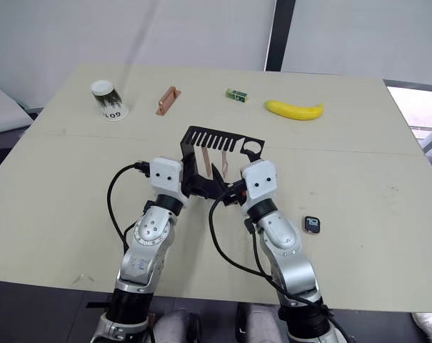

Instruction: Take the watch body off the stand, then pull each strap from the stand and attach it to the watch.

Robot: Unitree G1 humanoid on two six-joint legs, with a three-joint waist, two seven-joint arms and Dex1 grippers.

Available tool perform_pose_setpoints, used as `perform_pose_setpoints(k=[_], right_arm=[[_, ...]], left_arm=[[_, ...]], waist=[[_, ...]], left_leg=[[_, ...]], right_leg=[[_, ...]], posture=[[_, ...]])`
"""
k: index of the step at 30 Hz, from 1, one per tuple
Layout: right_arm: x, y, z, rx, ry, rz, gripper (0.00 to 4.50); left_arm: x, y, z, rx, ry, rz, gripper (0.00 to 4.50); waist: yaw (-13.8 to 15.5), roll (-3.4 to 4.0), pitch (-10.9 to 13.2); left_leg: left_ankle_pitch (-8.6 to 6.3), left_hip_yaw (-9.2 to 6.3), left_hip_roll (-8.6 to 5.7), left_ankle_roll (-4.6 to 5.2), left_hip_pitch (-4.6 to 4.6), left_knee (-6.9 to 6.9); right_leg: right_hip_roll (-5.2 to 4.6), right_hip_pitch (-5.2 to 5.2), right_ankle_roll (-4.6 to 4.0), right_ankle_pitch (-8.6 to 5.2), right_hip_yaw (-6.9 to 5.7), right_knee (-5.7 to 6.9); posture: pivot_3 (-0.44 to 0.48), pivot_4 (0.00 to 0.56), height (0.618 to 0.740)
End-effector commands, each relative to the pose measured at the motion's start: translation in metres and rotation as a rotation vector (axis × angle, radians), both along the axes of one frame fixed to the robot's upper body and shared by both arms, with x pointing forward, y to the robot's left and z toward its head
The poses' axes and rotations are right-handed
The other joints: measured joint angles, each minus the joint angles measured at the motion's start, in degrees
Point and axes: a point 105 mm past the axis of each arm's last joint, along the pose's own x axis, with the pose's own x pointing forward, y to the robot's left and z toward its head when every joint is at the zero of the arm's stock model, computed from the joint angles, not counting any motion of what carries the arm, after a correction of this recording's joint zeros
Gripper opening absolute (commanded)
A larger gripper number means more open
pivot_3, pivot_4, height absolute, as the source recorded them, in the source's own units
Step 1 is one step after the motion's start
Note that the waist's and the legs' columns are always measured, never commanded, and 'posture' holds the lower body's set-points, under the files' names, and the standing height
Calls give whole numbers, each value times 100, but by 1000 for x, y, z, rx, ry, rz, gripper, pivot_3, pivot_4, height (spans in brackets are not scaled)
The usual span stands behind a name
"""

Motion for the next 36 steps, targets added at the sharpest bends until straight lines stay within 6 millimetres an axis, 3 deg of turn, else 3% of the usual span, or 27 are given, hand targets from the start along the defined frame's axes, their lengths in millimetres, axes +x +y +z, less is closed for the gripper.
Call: perform_pose_setpoints(k=[1, 10, 13, 20, 29, 36], right_arm=[[-1, -1, 8, 42, -30, -34, 4500], [0, 5, 7, 50, -29, -16, 4500], [0, 7, 7, 56, -28, -5, 3593], [-4, 13, 9, 62, -43, 38, 30], [-8, 16, 13, 49, -80, 64, 30], [-12, 10, 20, -70, -199, 38, 30]], left_arm=[[-3, -5, 13, -7, -47, -15, 14], [-4, -6, 13, -1, -49, -23, 14], [-4, -6, 13, 0, -50, -24, 0], [-6, -6, 12, 1, -49, -30, 0], [-7, -7, 10, 8, -45, -32, 0], [-8, -7, 9, 10, -45, -29, 0]], waist=[[0, 0, 0], [0, 0, 0], [1, 0, 0], [0, 0, 0], [1, 0, 0], [2, 0, 0]], left_leg=[[0, 0, 0, 0, 0, 0], [-1, -1, 1, 1, -2, 0], [-1, -2, 1, 1, -4, 0], [-1, -3, 1, 2, -6, 0], [-1, -5, 1, 2, -8, 0], [-2, -5, 1, 3, -9, 0]], right_leg=[[0, 0, 0, 0, 0, 0], [0, 0, 0, 0, 0, -1], [0, -1, 0, 0, -1, -2], [0, -2, 0, 0, -2, -3], [0, -3, 0, 0, -3, -5], [0, -3, 0, 0, -4, -7]], posture=[[0, 150, 740], [0, 150, 740], [0, 150, 740], [0, 150, 740], [0, 150, 740], [0, 150, 740]])
